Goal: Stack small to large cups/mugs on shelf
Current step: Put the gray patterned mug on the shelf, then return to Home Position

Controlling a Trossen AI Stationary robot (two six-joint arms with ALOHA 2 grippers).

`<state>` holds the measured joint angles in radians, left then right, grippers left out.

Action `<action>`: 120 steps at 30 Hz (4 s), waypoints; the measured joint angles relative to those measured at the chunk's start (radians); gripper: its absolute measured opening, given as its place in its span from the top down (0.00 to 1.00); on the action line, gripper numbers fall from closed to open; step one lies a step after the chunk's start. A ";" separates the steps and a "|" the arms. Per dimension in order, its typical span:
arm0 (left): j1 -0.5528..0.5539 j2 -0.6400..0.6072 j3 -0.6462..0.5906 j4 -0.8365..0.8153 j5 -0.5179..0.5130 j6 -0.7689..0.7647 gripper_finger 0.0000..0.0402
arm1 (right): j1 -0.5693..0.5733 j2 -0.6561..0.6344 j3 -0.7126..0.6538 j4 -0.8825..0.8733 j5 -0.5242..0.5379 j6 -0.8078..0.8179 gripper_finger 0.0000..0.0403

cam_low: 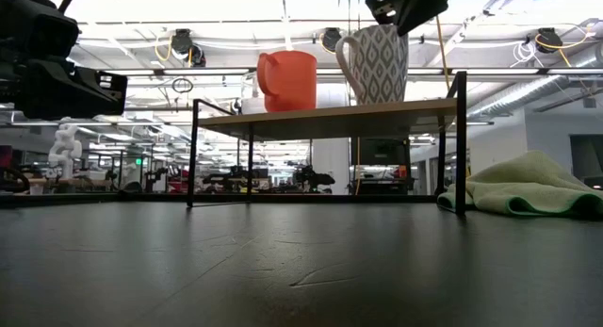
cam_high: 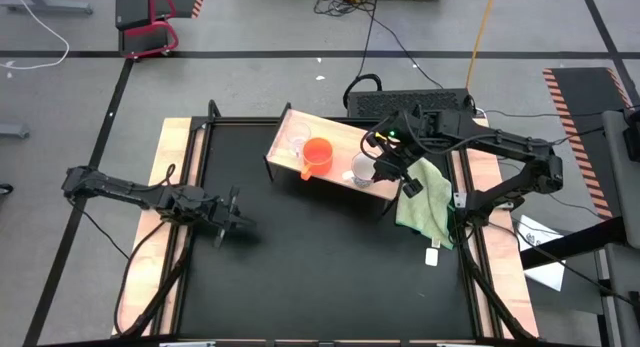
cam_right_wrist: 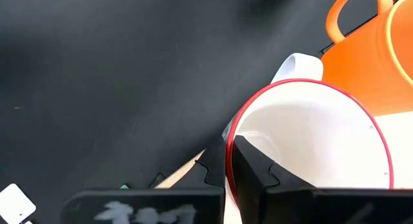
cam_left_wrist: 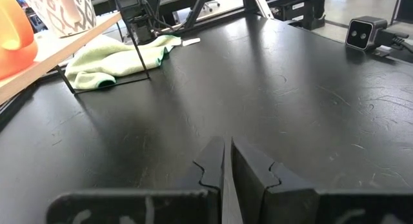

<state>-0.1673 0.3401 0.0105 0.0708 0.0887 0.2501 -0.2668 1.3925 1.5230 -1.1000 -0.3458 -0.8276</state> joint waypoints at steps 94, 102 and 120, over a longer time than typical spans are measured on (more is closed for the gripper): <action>0.000 0.000 0.000 -0.017 0.047 0.001 0.92 | -0.074 0.013 -0.002 0.018 0.013 0.061 0.91; 0.000 0.000 0.000 -0.017 0.048 -0.002 0.92 | -0.087 0.014 -0.003 0.025 0.014 0.083 0.86; 0.000 0.000 0.000 -0.018 0.049 0.000 0.92 | -0.088 0.006 0.026 0.001 0.000 0.141 0.78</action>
<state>-0.1672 0.3398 0.0105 0.0532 0.1379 0.2497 -0.3546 1.3987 1.5492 -1.0986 -0.3462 -0.6863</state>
